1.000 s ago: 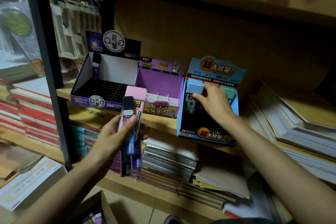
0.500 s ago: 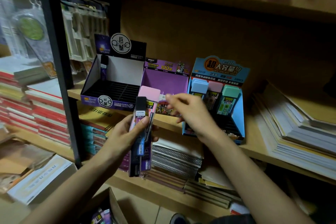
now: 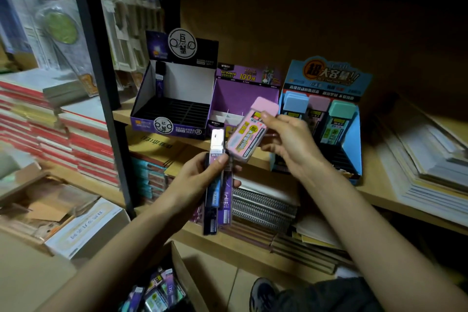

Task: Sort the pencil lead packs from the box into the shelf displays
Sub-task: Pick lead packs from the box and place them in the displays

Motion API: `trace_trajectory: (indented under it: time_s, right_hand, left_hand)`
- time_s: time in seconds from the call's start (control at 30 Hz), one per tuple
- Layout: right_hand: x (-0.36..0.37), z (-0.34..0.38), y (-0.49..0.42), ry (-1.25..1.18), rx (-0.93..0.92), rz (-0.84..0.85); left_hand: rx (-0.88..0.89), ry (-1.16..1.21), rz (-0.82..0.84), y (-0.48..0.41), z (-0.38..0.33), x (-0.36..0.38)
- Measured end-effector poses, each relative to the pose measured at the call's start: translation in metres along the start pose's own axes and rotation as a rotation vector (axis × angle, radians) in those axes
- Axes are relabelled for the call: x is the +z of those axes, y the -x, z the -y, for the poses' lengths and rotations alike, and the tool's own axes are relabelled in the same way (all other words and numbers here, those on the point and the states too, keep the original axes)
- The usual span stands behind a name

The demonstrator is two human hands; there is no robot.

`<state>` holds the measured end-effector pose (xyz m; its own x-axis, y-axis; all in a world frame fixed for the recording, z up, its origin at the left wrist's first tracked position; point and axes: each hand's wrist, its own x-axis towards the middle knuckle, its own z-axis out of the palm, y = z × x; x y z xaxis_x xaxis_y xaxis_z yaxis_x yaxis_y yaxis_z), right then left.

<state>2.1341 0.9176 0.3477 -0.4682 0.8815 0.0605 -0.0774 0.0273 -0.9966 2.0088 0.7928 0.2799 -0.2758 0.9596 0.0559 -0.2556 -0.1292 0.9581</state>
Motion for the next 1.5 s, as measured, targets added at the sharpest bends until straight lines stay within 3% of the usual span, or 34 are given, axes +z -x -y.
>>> trace_trajectory:
  time_s: [0.23, 0.37, 0.47, 0.57, 0.83, 1.0, 1.17, 1.37, 1.5]
  right_hand:
    - [-0.044, 0.02, -0.013, -0.043, -0.13, -0.149]
    - [-0.09, 0.037, -0.018, 0.206, -0.431, -0.399]
    - [-0.123, 0.036, -0.024, 0.438, -0.517, -0.528]
    - [-0.138, 0.027, -0.034, 0.508, -0.481, -0.504]
    - [-0.134, 0.008, -0.058, 0.767, -0.504, -0.153]
    - [-0.133, 0.001, -0.066, 0.655, -0.449, -0.07]
    - [-0.127, -0.007, -0.068, 0.718, -0.44, -0.188]
    - [-0.125, -0.013, -0.066, 1.068, -0.806, -0.41]
    - [-0.125, -0.011, -0.067, 1.189, -0.763, -0.467]
  left_hand:
    - [0.024, 0.017, -0.035, -0.003, -0.004, 0.007]
    - [0.05, 0.037, -0.041, -0.01, -0.009, 0.013]
    - [0.055, -0.021, -0.036, -0.016, -0.011, 0.017]
    - [0.057, -0.041, -0.035, -0.021, -0.009, 0.019]
    - [0.066, -0.021, -0.045, -0.022, 0.003, 0.015]
    - [0.086, -0.007, -0.06, -0.022, 0.005, 0.011]
    - [0.083, -0.017, -0.036, -0.02, 0.002, 0.008]
    - [0.078, 0.017, -0.035, -0.018, -0.001, 0.011]
    - [0.086, 0.017, -0.037, -0.015, -0.005, 0.016]
